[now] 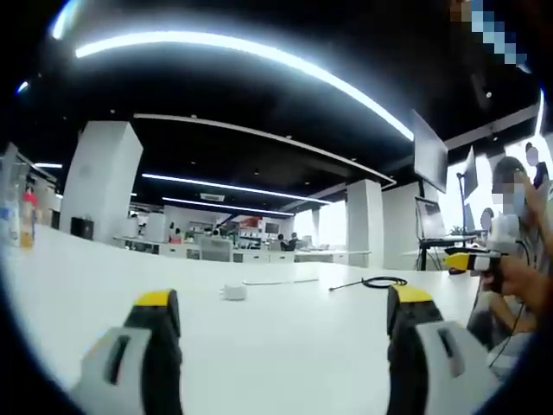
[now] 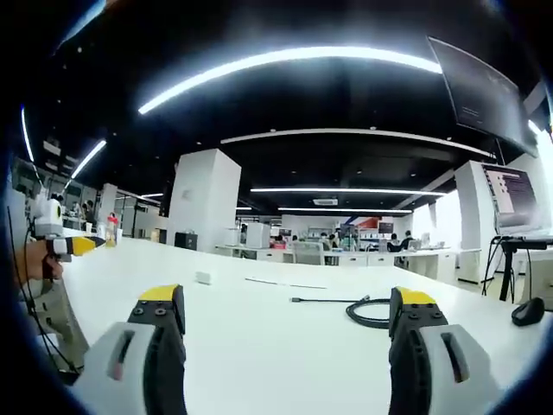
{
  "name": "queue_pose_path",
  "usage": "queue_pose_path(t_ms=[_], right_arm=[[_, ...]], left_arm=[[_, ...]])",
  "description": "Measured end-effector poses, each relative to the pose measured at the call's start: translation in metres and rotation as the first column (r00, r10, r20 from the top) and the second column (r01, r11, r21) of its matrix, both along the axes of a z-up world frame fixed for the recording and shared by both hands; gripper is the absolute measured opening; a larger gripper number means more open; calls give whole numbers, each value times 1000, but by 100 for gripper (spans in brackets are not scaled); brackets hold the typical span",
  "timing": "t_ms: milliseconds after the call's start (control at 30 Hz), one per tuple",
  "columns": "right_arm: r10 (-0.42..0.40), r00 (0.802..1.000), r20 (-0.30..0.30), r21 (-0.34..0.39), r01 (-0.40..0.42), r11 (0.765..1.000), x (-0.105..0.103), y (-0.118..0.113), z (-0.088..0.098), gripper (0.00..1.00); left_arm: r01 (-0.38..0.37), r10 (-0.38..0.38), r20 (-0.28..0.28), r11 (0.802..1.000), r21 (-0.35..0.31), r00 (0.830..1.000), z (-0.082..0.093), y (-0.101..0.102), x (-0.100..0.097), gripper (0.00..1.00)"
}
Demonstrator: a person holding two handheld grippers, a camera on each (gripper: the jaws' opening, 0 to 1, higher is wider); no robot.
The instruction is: Plug the desk Type‑C cable into the charger adapter.
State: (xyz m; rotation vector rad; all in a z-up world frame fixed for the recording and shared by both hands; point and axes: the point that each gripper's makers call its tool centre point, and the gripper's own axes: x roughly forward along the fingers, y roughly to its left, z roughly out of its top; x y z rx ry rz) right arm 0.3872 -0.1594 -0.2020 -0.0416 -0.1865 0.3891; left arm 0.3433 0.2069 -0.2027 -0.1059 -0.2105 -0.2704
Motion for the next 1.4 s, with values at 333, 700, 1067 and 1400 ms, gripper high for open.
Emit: queue_pose_path(t_ms=[333, 700, 1067, 1400], right_arm=[[2, 1000, -8, -6, -2, 1000, 1, 1, -2, 100], [8, 1000, -10, -12, -8, 1000, 1, 5, -2, 100], [9, 1000, -13, -15, -10, 1000, 1, 7, -3, 100], [13, 1000, -22, -16, -13, 1000, 1, 9, -6, 100]], left_arm=[[-3, 3, -6, 1000, 7, 1000, -2, 2, 3, 100], [-2, 2, -9, 1000, 13, 1000, -3, 4, 3, 100], [-7, 8, -15, 999, 31, 1000, -4, 5, 4, 100], [11, -10, -30, 1000, 28, 999, -7, 2, 8, 100]])
